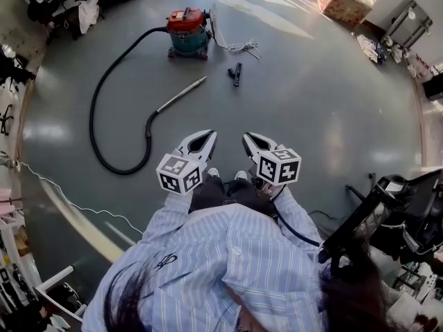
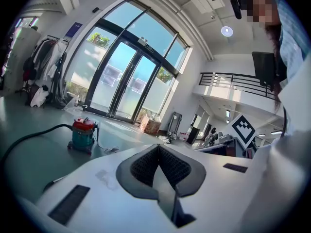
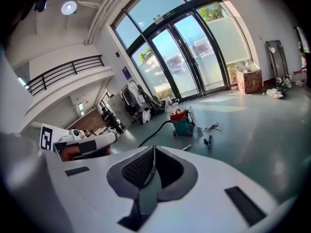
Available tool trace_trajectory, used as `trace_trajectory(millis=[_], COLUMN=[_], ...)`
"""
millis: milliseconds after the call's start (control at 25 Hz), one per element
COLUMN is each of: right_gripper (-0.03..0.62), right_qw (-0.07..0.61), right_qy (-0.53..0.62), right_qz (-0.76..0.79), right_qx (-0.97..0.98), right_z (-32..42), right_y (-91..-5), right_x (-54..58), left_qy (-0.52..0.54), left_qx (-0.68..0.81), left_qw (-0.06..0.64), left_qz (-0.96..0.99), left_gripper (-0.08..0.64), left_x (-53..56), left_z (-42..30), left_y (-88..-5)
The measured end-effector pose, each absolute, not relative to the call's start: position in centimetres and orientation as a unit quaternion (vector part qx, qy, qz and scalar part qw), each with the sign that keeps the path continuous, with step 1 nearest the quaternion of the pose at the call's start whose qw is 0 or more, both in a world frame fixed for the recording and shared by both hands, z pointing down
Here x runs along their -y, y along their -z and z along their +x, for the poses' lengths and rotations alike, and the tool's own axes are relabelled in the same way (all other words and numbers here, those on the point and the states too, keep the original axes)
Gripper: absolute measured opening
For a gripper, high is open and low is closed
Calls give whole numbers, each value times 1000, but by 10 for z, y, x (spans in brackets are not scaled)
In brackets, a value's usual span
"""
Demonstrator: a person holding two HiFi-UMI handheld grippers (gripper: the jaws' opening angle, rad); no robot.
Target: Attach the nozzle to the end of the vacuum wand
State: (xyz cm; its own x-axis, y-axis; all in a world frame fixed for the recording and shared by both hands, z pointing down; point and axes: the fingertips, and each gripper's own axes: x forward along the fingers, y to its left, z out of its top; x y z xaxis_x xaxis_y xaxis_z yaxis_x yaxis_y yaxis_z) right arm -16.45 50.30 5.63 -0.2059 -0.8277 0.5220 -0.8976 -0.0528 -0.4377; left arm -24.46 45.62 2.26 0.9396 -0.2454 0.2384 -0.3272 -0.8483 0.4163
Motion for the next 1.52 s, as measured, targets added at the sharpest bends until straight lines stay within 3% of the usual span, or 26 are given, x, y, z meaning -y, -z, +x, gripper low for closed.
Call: trace_trajectory(millis=[720,1000,1520], right_gripper=[15,15,15], right_qw=[36,20,14], right_qy=[-373,-399,-444], right_qz=[620,607,579], right_qx=[689,688,683], right_z=[-83,-56,-45], right_y=[-66,-78,-124], right_x=[-529,-538,-443], left_qy=[-95,-106,-144], left_qx=[155,182,172], left_qw=[222,250,278], left_qz=[958,945,934], left_gripper=[5,5,5], left_x=[-482,-491,-389], left_z=[-166,-155,-141], left_y=[-24,-39,-78])
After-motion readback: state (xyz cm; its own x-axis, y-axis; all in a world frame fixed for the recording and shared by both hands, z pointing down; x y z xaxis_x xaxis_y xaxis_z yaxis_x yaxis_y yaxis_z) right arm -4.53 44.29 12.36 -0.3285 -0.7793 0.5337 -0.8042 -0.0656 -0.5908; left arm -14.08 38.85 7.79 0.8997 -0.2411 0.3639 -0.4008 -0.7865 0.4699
